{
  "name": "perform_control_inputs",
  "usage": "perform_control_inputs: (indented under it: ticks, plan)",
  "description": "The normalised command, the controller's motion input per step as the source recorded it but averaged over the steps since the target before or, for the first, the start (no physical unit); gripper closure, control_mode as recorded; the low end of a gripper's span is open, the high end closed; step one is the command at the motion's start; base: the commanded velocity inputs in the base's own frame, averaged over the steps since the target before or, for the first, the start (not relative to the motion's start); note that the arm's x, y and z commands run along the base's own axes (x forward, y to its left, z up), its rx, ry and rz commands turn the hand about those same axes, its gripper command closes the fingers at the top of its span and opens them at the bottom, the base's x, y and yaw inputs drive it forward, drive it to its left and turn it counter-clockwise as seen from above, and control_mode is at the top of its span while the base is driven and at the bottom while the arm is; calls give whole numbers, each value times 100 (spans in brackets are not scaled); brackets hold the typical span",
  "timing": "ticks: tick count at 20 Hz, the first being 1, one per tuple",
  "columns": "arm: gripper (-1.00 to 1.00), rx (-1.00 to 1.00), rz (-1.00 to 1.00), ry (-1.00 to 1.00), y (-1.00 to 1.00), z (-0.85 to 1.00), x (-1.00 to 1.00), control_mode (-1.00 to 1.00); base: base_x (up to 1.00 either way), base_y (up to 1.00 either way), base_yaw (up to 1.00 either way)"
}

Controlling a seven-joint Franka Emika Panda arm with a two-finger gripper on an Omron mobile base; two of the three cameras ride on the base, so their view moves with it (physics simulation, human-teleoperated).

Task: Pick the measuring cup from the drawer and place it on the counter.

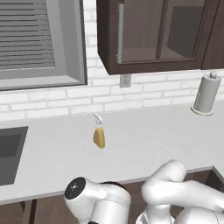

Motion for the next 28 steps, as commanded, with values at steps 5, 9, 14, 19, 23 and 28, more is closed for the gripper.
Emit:
perform_control_inputs:
  ticks: [5, 9, 14, 19, 23, 28]
  plan:
    - [-100, 0, -62, 3, -41, -19, 59, -100, 0, 0, 0]
    - [-100, 0, -28, 5, 33, -15, 69, -100, 0, 0, 0]
    - [-100, 0, -23, 8, 73, -37, 58, -100, 0, 0, 0]
    - [-100, -3, -14, 6, 95, -47, 32, -100, 0, 0, 0]
    - [-100, -6, -8, 10, 83, -59, 0, -100, 0, 0, 0]
    - [-100, -8, -9, 8, 46, -48, -14, -100, 0, 0, 0]
